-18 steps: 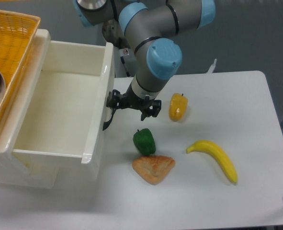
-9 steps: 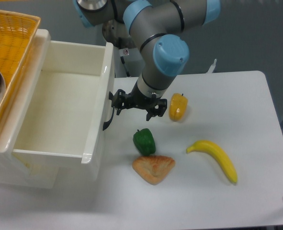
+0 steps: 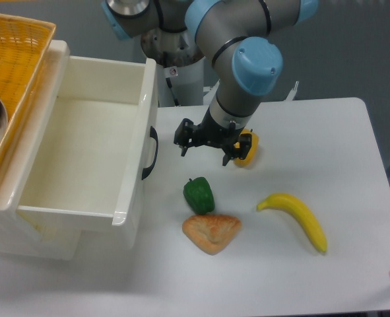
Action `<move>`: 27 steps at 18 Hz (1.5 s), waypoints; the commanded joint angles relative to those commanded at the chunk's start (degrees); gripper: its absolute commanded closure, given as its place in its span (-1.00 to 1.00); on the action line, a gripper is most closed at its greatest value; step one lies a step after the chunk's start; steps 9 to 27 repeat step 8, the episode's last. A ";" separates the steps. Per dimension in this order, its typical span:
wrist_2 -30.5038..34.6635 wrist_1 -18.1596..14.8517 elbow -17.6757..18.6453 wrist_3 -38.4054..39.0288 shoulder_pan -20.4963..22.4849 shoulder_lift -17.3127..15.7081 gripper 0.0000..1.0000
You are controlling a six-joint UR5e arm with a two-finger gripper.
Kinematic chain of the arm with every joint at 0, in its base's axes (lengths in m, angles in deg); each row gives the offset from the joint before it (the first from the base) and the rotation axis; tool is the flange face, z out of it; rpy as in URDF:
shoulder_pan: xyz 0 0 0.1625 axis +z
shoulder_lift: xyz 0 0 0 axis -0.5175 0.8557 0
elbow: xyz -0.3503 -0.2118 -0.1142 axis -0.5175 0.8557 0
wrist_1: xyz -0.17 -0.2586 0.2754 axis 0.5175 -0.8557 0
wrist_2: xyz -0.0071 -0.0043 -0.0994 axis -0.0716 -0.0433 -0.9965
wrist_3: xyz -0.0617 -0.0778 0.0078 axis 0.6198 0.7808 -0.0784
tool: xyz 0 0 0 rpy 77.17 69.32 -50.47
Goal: Slide the top white drawer open
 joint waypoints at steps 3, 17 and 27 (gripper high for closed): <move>0.09 0.70 -0.17 -1.57 0.53 0.70 -1.00; 0.44 3.08 -0.17 -8.70 2.81 1.23 -1.00; 0.44 3.08 -0.17 -8.70 2.81 1.23 -1.00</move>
